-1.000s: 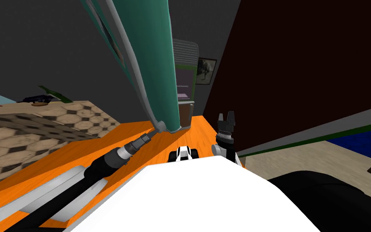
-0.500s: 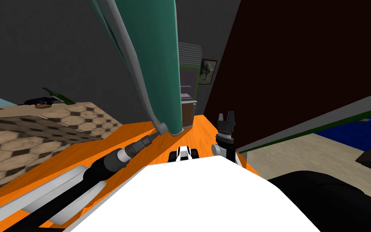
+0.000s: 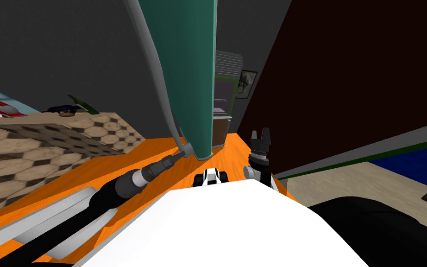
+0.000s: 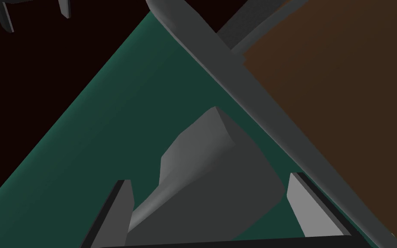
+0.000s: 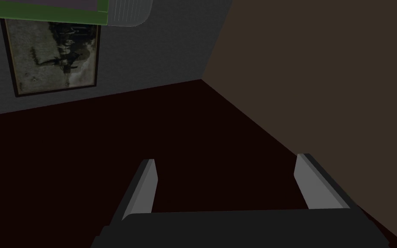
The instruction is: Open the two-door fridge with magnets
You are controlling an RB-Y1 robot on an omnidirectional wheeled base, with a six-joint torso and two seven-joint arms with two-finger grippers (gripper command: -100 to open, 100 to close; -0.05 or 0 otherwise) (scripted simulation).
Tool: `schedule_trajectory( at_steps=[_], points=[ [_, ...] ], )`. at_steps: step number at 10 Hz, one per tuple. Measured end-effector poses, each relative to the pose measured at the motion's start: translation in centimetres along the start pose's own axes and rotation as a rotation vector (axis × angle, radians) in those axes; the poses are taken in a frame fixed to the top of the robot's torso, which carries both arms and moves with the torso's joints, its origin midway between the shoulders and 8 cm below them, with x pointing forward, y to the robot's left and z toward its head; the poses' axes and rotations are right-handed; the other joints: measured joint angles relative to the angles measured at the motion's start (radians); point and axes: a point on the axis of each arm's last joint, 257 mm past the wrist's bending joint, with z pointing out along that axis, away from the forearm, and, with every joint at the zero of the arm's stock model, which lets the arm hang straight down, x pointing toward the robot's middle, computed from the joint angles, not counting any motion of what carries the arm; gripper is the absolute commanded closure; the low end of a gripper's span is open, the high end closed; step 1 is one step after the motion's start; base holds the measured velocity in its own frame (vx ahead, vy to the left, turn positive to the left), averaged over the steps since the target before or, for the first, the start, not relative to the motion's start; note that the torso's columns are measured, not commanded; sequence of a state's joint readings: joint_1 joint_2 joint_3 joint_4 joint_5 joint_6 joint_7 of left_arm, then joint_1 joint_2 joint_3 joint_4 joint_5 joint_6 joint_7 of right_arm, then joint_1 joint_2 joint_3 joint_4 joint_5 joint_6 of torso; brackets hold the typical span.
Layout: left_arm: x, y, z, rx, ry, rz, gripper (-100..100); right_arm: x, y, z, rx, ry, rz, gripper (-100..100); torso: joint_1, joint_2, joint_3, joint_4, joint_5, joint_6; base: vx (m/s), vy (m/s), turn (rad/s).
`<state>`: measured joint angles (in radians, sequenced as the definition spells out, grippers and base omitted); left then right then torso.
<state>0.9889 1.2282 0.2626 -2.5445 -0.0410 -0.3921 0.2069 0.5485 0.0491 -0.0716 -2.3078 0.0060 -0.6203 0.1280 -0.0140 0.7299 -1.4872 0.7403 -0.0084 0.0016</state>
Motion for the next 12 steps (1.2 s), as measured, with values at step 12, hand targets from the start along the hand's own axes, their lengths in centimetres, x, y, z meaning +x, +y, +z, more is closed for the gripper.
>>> schedule_trajectory(
  at_steps=[12],
  points=[
    [-0.29, -0.73, 0.1, -0.004, 0.052, 0.0, -100, 0.0, 0.0, 0.0, 0.0, 0.0, 0.0, 0, 0.004, 0.006, -0.011, 0.015, -0.007, -0.001, 0.004, -0.004, 0.03]
  ],
)
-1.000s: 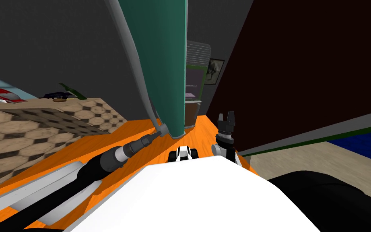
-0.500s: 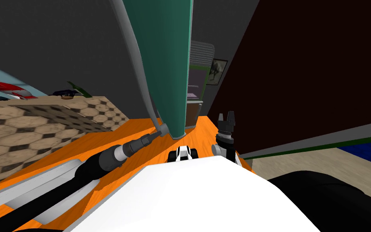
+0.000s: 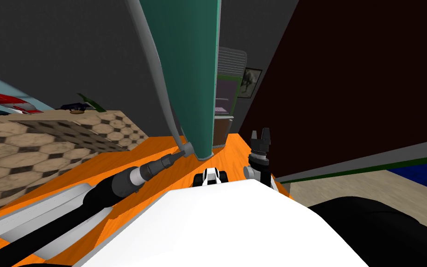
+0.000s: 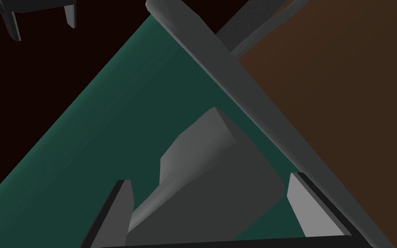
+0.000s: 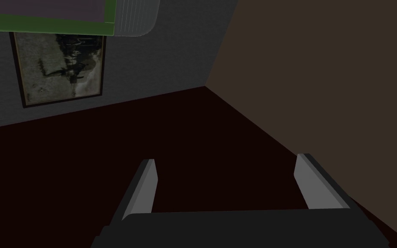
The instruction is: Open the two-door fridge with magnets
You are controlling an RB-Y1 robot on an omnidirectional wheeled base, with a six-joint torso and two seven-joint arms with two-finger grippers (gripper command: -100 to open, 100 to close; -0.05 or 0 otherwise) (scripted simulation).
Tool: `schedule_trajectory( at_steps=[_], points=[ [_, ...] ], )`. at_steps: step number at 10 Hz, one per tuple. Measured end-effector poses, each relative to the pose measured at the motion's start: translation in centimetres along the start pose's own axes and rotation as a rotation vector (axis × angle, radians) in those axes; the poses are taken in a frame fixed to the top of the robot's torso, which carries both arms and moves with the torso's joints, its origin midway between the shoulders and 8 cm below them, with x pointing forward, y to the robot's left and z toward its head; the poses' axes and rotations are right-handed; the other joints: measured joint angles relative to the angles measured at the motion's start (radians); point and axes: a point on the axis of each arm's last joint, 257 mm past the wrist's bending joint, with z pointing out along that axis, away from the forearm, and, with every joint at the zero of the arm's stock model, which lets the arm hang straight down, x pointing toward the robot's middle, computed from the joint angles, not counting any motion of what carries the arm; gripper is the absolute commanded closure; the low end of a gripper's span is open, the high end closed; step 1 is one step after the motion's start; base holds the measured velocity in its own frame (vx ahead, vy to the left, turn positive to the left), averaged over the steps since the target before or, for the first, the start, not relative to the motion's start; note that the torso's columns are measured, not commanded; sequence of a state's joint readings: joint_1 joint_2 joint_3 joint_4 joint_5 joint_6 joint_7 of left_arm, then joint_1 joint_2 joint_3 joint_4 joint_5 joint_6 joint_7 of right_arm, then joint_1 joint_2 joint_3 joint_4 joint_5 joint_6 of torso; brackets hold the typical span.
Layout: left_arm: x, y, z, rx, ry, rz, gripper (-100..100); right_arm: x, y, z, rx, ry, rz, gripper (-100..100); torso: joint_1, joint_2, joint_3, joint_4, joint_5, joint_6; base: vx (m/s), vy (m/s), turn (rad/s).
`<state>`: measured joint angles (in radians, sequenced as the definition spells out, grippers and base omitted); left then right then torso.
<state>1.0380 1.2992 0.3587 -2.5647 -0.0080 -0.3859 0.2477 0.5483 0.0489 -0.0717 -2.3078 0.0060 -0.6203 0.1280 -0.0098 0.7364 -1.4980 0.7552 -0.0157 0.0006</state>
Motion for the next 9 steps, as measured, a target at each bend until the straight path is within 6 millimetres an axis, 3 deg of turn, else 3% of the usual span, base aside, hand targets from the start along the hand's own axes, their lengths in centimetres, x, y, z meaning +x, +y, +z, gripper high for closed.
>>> schedule_trajectory(
  at_steps=[9],
  points=[
    [-0.02, -0.02, 0.29, 0.001, 0.009, -0.002, -100, 0.0, 0.0, 0.0, 0.0, 0.0, 0.0, 0, 0.0, -0.001, -0.001, 0.001, 0.001, 0.002, 0.002, -0.002, 0.012]
  ],
)
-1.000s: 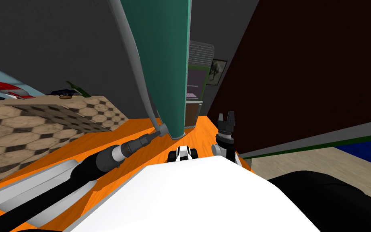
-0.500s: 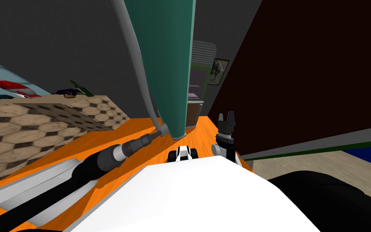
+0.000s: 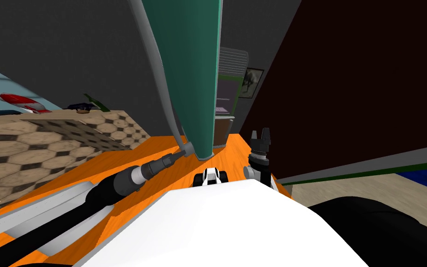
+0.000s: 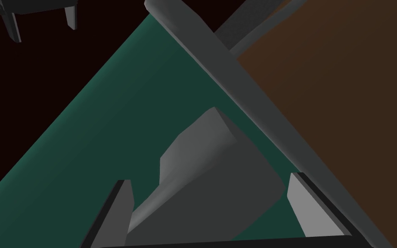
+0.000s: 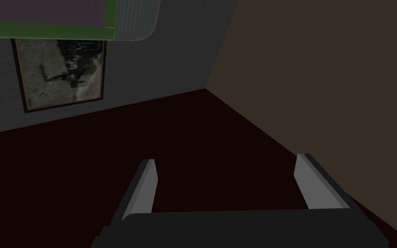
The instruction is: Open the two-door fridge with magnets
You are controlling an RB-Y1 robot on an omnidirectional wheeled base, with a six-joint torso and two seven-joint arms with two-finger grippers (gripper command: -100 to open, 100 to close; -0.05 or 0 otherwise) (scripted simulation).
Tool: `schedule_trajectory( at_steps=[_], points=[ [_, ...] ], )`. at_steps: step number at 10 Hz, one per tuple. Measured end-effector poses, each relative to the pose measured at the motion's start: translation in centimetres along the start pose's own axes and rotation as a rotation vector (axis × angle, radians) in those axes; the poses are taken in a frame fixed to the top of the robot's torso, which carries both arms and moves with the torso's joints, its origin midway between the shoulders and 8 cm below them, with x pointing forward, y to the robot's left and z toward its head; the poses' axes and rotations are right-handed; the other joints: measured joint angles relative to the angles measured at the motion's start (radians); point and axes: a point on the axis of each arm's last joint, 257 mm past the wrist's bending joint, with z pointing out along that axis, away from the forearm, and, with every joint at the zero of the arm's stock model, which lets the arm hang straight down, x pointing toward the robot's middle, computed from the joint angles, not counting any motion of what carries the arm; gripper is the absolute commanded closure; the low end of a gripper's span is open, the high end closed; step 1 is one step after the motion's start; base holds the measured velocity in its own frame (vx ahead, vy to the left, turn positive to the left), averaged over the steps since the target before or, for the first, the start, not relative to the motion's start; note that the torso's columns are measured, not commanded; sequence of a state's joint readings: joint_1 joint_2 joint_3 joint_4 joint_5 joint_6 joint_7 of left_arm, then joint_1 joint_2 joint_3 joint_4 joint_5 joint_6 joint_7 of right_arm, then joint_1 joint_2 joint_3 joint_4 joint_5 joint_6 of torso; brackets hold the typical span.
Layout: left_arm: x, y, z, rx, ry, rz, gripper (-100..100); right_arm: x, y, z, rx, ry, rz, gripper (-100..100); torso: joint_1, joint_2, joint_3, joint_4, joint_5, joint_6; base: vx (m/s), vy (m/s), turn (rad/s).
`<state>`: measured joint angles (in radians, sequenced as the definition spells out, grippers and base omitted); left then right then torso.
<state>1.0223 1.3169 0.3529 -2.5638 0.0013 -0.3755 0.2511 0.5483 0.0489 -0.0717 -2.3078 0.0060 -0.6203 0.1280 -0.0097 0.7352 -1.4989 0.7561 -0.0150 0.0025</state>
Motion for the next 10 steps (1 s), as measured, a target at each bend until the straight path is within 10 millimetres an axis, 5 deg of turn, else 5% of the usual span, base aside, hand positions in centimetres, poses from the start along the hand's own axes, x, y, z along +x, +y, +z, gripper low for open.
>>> schedule_trajectory(
  at_steps=[10],
  points=[
    [-0.03, 0.18, 0.05, -0.015, 0.029, -0.009, -100, 0.0, 0.0, 0.0, 0.0, 0.0, 0.0, 0, 0.002, 0.002, 0.008, -0.006, 0.004, -0.001, -0.004, 0.002, 0.031]
  ],
)
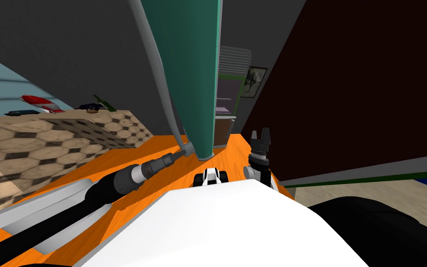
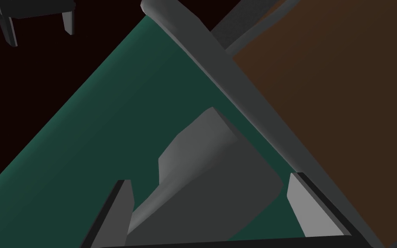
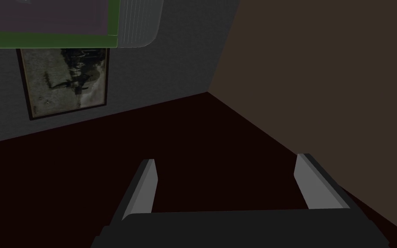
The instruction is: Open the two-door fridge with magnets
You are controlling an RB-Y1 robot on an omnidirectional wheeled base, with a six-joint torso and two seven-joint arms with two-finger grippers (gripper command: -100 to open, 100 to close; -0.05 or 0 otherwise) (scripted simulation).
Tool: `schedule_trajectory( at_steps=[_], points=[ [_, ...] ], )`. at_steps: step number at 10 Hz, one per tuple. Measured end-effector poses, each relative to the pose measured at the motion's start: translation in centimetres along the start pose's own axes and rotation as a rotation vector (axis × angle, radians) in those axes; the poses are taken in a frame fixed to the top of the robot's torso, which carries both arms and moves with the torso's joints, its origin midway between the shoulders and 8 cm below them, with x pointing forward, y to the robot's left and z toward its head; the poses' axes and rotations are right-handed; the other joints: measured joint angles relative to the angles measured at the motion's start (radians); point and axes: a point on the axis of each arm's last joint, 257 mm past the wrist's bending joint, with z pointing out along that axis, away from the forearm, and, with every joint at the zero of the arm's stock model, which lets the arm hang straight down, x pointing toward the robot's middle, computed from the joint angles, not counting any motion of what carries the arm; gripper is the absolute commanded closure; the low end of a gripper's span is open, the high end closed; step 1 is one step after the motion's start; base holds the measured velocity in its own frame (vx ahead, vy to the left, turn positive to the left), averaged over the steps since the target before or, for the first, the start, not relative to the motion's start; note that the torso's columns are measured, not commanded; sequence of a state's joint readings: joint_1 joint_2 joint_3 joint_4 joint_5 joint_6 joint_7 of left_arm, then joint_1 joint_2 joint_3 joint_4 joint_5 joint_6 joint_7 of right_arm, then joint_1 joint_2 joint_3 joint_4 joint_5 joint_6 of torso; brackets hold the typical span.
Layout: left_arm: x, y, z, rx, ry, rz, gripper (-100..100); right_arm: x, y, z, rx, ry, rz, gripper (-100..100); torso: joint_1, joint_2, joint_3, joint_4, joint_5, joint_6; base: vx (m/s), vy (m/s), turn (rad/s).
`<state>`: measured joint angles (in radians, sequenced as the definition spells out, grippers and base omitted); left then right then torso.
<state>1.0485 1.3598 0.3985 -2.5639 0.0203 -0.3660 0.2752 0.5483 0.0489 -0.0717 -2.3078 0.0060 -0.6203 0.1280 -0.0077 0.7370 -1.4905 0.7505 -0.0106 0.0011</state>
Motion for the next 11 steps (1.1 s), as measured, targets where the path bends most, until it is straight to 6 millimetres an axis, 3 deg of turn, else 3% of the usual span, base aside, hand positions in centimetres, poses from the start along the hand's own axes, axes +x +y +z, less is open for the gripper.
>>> schedule_trajectory(
  at_steps=[11],
  points=[
    [-0.24, -0.36, -0.15, -0.003, 0.015, -0.009, -100, 0.0, 0.0, 0.0, 0.0, 0.0, 0.0, 0, -0.003, 0.001, -0.004, 0.007, -0.004, 0.003, 0.0, 0.0, 0.019]
  ],
)
